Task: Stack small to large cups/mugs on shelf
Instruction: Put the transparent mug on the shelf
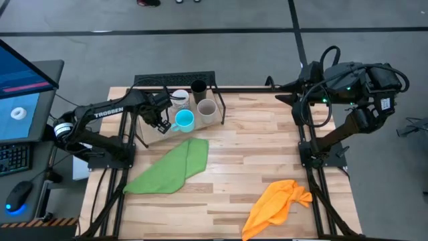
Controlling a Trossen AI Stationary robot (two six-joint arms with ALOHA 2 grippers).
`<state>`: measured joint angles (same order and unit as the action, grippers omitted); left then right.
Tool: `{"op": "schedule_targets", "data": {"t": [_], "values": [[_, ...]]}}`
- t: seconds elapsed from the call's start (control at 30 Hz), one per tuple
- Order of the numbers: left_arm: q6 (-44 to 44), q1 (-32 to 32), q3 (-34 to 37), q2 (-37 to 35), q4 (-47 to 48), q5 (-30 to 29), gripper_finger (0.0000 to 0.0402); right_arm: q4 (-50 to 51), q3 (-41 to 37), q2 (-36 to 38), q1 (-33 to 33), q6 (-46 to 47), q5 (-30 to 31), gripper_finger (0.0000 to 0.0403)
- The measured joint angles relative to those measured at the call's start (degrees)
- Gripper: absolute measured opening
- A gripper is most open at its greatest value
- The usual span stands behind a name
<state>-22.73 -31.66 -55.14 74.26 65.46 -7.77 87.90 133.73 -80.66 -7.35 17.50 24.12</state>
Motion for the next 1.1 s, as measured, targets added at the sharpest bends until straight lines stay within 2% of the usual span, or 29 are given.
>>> {"op": "schedule_targets", "data": {"t": [1.1], "values": [[-0.32, 0.00, -0.08, 0.00, -0.73, -0.13, 0.0000, -0.02, 0.00, 0.00, 0.02, -1.53, 0.00, 0.0175]]}}
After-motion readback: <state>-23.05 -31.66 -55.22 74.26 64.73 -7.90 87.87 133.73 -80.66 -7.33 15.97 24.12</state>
